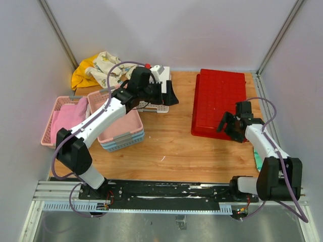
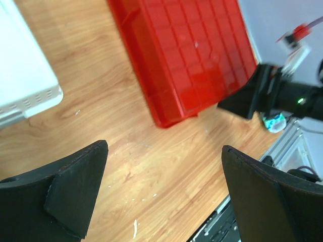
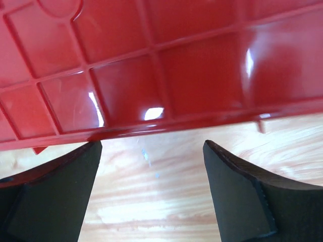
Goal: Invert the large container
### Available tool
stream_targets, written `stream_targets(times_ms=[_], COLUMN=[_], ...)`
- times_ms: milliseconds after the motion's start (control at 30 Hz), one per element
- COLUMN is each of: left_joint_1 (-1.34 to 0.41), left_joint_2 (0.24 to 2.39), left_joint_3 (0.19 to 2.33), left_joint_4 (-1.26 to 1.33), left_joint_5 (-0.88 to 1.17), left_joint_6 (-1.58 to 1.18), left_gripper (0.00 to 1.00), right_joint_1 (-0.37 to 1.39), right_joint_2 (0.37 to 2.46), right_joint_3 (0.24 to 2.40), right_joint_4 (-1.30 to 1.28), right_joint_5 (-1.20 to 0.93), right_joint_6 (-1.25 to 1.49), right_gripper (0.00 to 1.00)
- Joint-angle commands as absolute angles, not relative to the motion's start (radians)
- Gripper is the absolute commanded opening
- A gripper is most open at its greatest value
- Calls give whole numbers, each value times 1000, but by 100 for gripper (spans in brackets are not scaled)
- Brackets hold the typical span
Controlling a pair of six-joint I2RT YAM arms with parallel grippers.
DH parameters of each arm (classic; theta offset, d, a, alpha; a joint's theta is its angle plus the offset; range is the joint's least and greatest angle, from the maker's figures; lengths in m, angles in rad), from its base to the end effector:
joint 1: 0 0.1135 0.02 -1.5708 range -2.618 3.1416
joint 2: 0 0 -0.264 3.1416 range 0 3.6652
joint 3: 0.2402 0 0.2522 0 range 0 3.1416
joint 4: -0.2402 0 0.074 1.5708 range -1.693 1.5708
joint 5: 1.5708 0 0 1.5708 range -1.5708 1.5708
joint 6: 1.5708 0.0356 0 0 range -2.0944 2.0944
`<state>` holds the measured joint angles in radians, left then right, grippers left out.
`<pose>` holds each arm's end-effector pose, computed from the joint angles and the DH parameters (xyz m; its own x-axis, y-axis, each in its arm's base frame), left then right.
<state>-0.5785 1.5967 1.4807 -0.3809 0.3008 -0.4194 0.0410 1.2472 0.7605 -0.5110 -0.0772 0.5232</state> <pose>0.3057 -0.2123 0.3572 -0.6660 -0.0296 -0.7454 0.5136 0.7064 -0.4870 0.2397 0.0126 0.2103 -0.7685 0.4671 -0.4373 0.3479 0.8786 0.3271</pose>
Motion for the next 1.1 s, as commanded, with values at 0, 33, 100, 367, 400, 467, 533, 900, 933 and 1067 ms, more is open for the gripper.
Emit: stream_targets(times_ms=[0, 33, 100, 367, 400, 467, 533, 900, 933, 1067], left_joint_1=[-579, -578, -575, -512, -498, -473, -464, -463, -463, -463], left_joint_2=[1537, 1522, 1500, 1386, 1365, 1330, 1308, 1240, 1236, 1232], left_joint_3=[1446, 1446, 1463, 1479, 1471, 1459, 1450, 1435, 1434, 1430], left_joint_4=[-404, -420, -459, -474, -468, -465, -472, -530, -531, -528], left_joint_5=[283, 257, 215, 16, -10, -38, -55, -79, -79, -62], left_joint_6=[-371, -358, -327, -333, -338, -351, -352, -310, -307, -308], left_gripper=[99, 99, 99, 99, 99, 99, 99, 99, 99, 99], right_joint_1=[-10, 6, 61, 369, 389, 421, 434, 382, 363, 280], right_joint_2=[1245, 1219, 1164, 1313, 1373, 1490, 1613, 2093, 2089, 2035], right_joint_3=[878, 889, 912, 1106, 1158, 1266, 1374, 1835, 1826, 1717], right_joint_4=[-506, -515, -535, -447, -448, -449, -461, -725, -727, -661], right_joint_5=[-39, -43, -44, -22, -37, -86, -127, 112, 115, 93], right_joint_6=[505, 503, 488, 419, 407, 383, 365, 309, 311, 323], right_gripper=[84, 83, 83, 83, 83, 83, 83, 85, 85, 86])
